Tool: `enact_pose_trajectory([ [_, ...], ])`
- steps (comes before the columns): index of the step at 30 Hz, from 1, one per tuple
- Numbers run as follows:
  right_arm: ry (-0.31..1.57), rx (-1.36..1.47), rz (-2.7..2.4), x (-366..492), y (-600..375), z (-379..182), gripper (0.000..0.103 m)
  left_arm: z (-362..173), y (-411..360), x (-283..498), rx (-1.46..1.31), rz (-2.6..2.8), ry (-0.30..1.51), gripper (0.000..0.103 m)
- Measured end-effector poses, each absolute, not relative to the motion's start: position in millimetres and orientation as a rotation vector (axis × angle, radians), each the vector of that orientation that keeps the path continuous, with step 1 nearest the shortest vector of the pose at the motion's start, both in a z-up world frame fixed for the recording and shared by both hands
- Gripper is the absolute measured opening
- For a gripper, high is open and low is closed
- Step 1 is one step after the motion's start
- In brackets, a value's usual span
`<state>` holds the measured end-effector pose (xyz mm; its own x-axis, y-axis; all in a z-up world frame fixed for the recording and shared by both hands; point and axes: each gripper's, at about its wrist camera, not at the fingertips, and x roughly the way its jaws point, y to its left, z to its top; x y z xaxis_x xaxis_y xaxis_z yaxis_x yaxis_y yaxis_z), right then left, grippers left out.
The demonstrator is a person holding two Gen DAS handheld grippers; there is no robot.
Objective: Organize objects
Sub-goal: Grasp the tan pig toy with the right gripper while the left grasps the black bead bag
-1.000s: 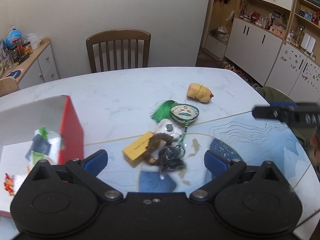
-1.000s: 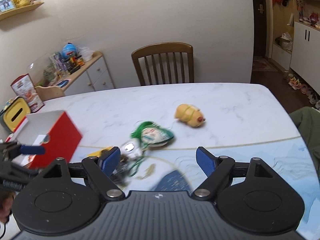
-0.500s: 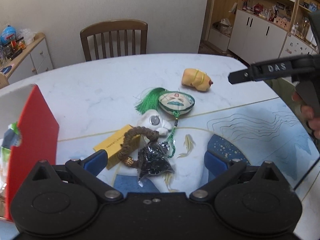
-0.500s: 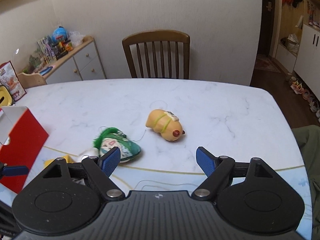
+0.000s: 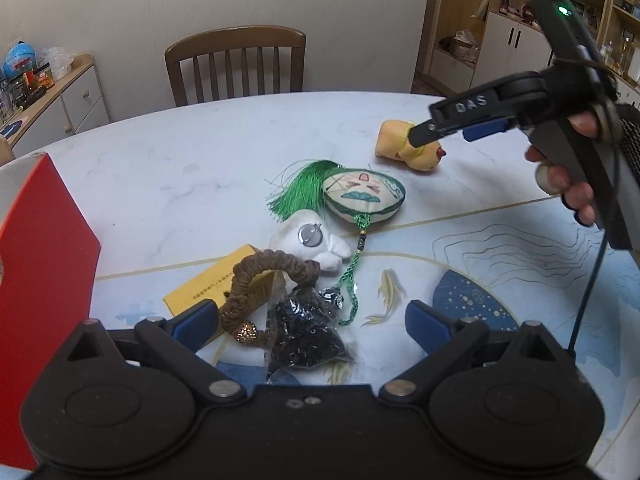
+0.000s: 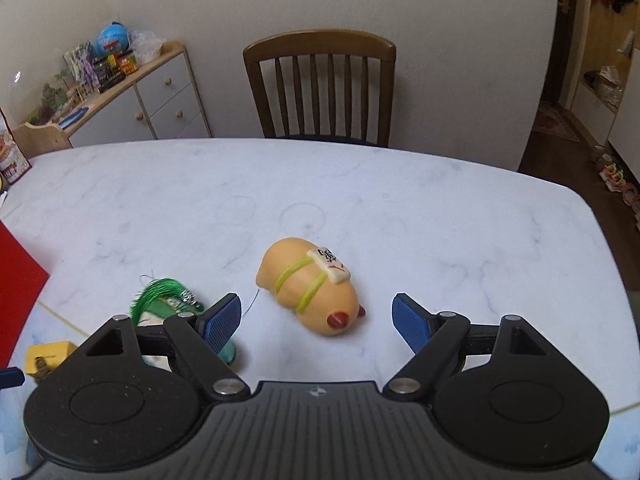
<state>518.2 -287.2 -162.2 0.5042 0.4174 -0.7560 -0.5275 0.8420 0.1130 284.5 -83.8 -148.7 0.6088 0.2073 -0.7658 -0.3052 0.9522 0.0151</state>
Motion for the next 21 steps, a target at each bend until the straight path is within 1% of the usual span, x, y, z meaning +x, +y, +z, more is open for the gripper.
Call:
enact_pose_trajectory([
  [8, 0.877, -0.162, 0.591, 537, -274, -181, 0.083, -159, -94, 291, -0.065, 0.286, 0.886, 0.09],
  [10, 0.88, -0.163, 0.59, 540, -272, -185, 0.083, -160, -98, 292, -0.036, 0.283, 0.888, 0.086],
  [12, 0.88, -0.165, 0.593, 542, -271, -189, 0.083, -163, -100, 292, -0.028, 0.273, 0.899, 0.077],
  [16, 0.874, -0.167, 0.605, 543, -269, -192, 0.082, -167, -97, 293, -0.034, 0.287, 0.918, 0.069],
  [18, 0.871, -0.166, 0.605, 542, -269, -192, 0.08, -167, -95, 293, -0.046, 0.289, 0.924, 0.058],
  [19, 0.872, -0.161, 0.606, 542, -270, -193, 0.08, -167, -94, 293, -0.05, 0.292, 0.926, 0.056],
  [20, 0.872, -0.157, 0.606, 541, -270, -193, 0.077, -167, -93, 292, -0.054, 0.294, 0.927, 0.054],
  [21, 0.871, -0.159, 0.604, 541, -271, -193, 0.071, -167, -93, 292, -0.058, 0.293, 0.927, 0.051],
])
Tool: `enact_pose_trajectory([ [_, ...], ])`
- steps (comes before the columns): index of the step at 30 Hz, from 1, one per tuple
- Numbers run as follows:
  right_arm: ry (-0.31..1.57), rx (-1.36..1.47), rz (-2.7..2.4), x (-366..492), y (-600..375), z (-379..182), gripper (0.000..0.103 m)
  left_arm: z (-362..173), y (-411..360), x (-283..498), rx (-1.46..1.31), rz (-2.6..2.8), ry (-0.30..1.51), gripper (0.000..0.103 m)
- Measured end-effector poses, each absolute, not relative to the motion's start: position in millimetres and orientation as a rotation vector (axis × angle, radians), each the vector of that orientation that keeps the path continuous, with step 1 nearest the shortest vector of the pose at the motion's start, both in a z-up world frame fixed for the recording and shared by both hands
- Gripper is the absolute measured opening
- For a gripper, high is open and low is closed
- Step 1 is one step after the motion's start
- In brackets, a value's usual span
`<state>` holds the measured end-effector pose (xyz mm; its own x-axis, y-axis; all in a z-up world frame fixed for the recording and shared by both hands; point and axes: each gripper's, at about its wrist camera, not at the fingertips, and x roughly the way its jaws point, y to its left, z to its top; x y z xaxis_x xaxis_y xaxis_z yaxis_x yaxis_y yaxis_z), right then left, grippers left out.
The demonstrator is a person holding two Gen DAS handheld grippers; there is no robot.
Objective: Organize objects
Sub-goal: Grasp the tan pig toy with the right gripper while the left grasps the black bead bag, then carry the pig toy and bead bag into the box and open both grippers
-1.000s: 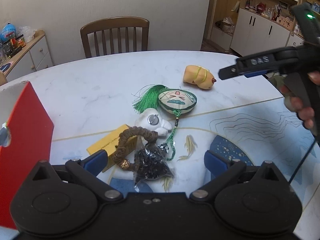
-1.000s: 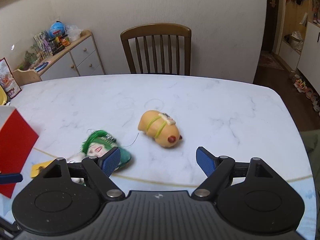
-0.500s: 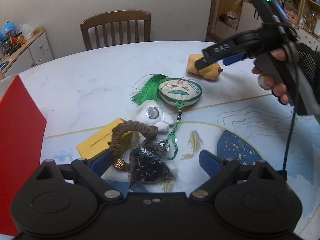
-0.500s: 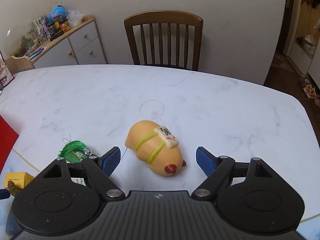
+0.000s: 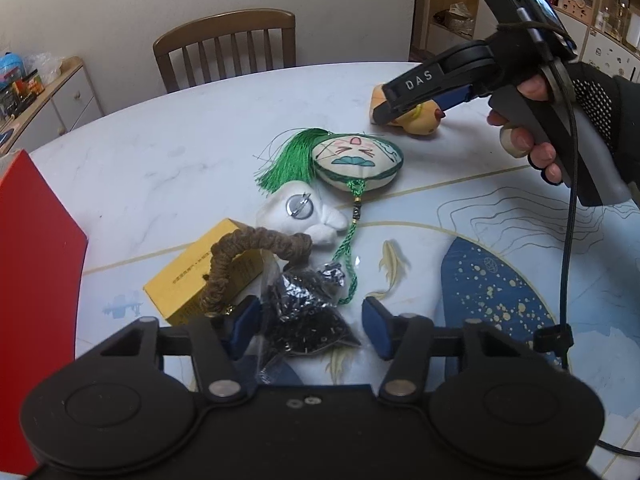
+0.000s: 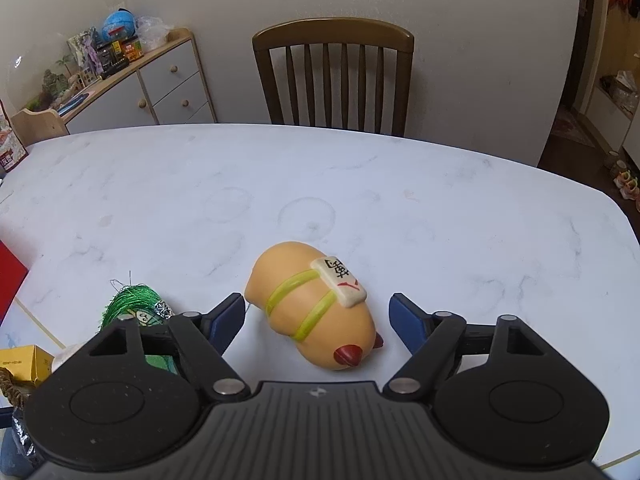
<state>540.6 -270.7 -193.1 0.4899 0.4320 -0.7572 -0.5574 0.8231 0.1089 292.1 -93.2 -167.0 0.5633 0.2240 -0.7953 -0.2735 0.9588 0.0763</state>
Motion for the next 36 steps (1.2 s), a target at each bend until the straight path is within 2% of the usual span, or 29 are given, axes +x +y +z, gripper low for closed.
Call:
enact_pose_trajectory([
  [4, 0.874, -0.156, 0.607, 539, -271, -193, 0.063, -166, -93, 291, -0.066, 0.294, 0.926, 0.045],
  [5, 0.87, -0.16, 0.607, 539, -270, -193, 0.054, -165, -92, 291, -0.069, 0.293, 0.924, 0.041],
  [6, 0.87, -0.162, 0.609, 537, -270, -192, 0.051, -164, -92, 290, -0.073, 0.288, 0.925, 0.039],
  [8, 0.866, -0.159, 0.614, 535, -270, -191, 0.05, -162, -92, 289, -0.072, 0.287, 0.923, 0.037],
  [15, 0.849, -0.137, 0.618, 519, -275, -181, 0.048, -158, -93, 285, -0.069, 0.281, 0.928, 0.031],
  [36, 0.853, -0.031, 0.689, 406, -300, -118, 0.048, -117, -84, 245, -0.137, 0.233, 0.931, 0.031],
])
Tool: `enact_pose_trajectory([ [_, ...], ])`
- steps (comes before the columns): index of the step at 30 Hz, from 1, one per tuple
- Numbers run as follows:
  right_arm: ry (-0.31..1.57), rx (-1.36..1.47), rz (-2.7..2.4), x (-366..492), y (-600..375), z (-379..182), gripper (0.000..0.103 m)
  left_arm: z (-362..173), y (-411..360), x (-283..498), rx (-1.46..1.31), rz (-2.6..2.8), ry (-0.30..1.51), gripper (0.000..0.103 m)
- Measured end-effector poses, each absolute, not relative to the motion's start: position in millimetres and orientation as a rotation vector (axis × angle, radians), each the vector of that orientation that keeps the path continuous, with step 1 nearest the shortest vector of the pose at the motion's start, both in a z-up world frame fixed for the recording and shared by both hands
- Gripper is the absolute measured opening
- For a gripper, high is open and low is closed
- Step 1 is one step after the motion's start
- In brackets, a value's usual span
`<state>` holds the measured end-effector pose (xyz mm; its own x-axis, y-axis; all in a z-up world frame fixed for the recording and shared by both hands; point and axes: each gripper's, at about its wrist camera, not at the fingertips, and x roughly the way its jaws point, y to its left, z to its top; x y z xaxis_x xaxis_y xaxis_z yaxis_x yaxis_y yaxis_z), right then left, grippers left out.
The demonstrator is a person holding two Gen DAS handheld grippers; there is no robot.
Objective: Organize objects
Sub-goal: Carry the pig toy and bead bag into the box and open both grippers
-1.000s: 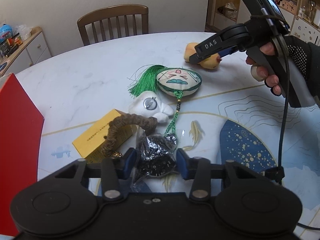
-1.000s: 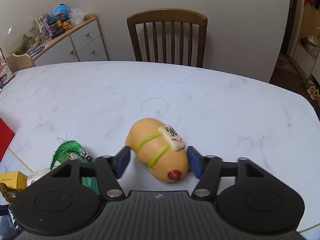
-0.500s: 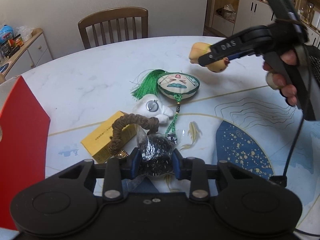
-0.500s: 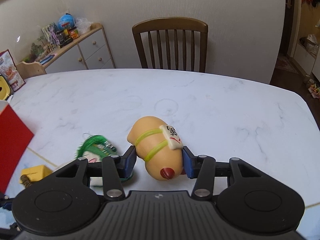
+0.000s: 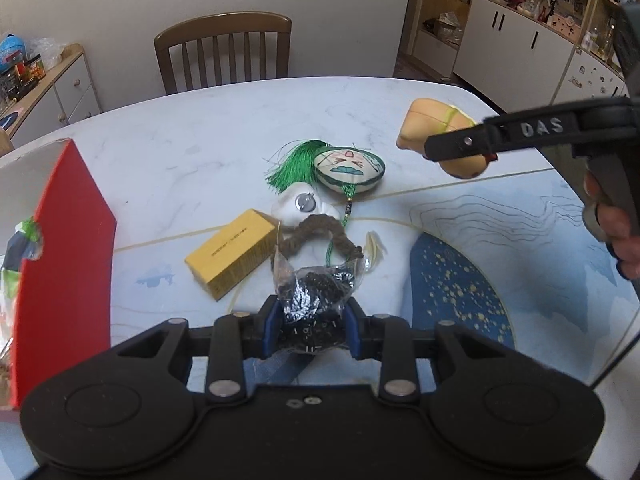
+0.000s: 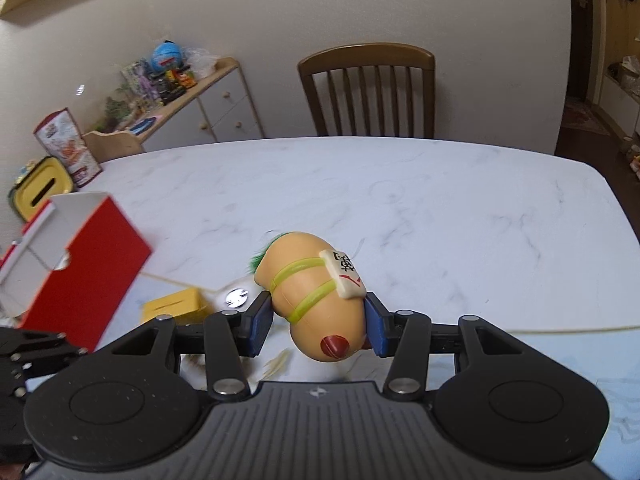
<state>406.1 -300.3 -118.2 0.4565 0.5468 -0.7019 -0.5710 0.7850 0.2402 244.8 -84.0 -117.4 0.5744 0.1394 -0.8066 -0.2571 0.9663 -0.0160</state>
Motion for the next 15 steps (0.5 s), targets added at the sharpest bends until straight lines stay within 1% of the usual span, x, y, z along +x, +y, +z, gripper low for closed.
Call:
enact_pose_trajectory([
  [6, 0.85, -0.014, 0.717, 371, -299, -104, 0.048, -102, -75, 226, -0.171, 0.241, 0.914, 0.031],
  [15, 0.812, -0.035, 0.735, 335, -282, -73, 0.048, -66, -49, 200, -0.208, 0.27, 0.836, 0.031],
])
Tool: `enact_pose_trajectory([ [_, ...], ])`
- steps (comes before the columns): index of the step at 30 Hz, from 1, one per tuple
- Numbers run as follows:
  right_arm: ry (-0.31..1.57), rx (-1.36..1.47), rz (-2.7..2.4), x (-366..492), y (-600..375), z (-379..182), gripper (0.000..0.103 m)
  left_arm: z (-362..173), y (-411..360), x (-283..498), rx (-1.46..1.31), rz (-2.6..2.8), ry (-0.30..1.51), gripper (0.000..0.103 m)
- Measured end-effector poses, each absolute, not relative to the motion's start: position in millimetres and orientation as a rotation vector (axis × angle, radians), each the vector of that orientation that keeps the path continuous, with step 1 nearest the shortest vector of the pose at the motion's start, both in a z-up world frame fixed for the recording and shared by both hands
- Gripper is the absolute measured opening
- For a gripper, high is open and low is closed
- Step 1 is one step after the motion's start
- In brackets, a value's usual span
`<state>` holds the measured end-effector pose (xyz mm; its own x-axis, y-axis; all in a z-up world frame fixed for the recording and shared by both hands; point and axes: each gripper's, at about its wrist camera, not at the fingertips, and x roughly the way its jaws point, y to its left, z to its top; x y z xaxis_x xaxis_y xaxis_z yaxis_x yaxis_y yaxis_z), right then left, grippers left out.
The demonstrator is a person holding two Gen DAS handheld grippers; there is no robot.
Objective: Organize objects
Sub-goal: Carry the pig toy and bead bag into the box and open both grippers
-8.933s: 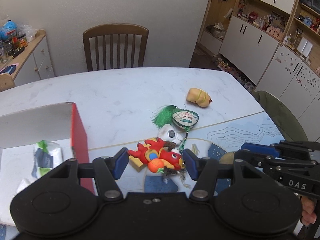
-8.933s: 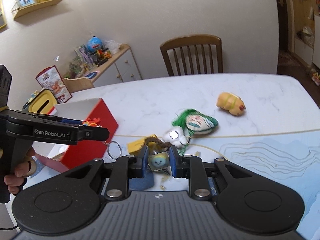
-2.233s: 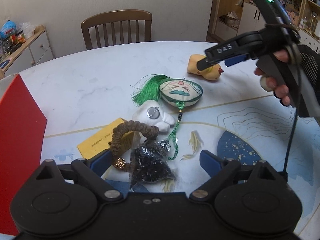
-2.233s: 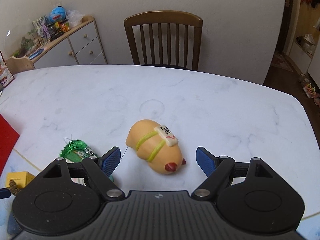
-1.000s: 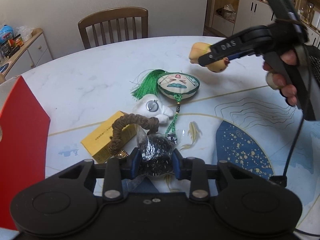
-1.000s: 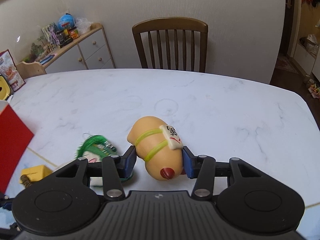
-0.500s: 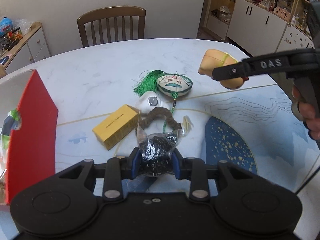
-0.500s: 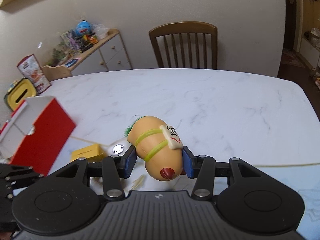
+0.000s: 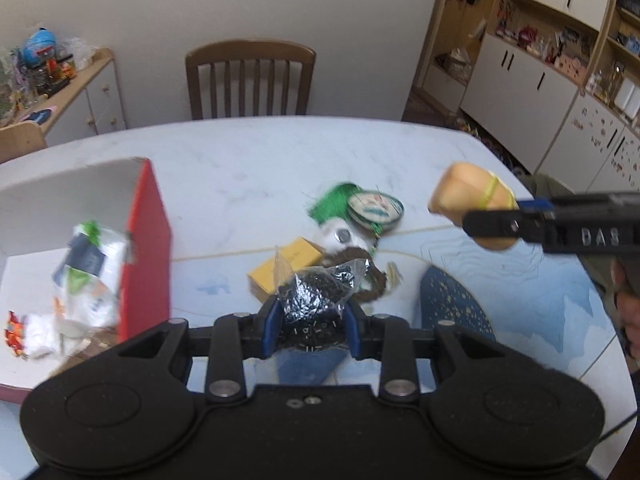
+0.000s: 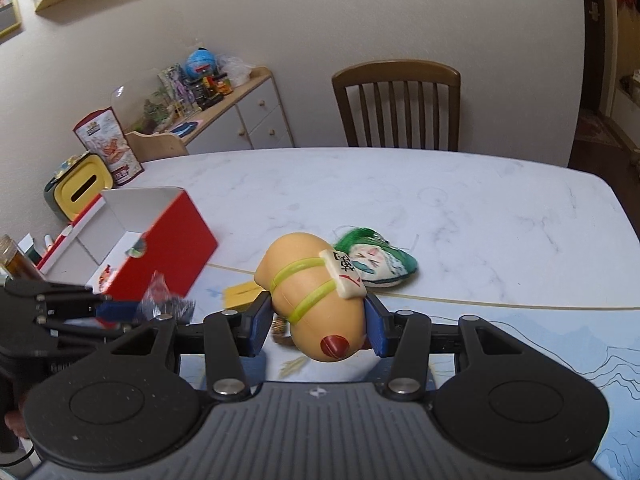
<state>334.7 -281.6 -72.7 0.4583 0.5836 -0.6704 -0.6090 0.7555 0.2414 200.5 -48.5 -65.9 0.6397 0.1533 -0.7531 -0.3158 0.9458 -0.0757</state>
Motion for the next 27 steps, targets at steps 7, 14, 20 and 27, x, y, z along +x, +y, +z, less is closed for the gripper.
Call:
enact_pose_trajectory([
  [7, 0.791, -0.063, 0.748, 311, -251, -54, 0.048, -46, -14, 180, -0.22, 0.307, 0.79, 0.031],
  [14, 0.773, -0.092, 0.774, 287, -208, -39, 0.048, -32, 29, 155, -0.224, 0.341, 0.767, 0.031],
  [20, 0.76, -0.109, 0.793, 269, -164, -30, 0.048, -24, 72, 136, -0.222, 0.374, 0.761, 0.031],
  [27, 0.768, -0.135, 0.814, 251, -110, -32, 0.048, -23, 122, 119, -0.232, 0.414, 0.786, 0.031],
])
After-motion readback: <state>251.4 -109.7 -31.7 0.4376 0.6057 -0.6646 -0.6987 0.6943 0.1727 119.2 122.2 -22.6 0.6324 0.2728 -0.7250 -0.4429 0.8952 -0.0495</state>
